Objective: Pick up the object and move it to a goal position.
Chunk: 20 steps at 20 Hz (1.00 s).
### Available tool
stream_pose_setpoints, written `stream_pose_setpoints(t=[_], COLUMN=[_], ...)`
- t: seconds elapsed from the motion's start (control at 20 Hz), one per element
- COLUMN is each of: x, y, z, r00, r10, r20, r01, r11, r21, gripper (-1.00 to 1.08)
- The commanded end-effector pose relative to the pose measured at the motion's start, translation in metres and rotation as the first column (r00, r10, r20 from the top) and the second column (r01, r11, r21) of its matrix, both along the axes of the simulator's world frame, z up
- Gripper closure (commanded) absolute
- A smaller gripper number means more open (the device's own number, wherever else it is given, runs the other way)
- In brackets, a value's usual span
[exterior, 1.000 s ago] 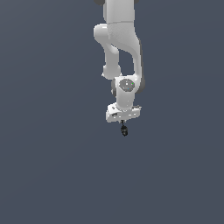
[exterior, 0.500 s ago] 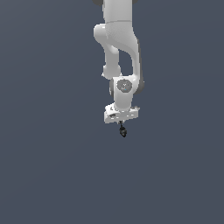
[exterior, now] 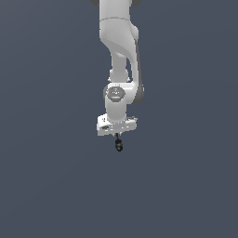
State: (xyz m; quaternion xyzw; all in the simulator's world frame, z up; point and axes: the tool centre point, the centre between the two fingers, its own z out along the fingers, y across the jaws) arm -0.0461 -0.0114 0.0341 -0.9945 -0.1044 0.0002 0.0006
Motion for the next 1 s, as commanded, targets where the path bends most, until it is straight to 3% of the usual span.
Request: stream_pose_setpoints(t=[0.0, 0.45, 0.95], x=[0.014, 0.064, 0.105], y=[-0.022, -0.096, -0.153], z=[0.007, 0.029, 0.046], r00=[1.0, 1.0, 1.0], r10=[0.0, -0.002, -0.002], r20=[0.0, 0.001, 0.001], r01=[0.0, 0.002, 0.002], r11=[1.0, 1.0, 1.0], r21=[0.0, 0.0, -0.001], gripper=[1.08, 1.08, 1.08])
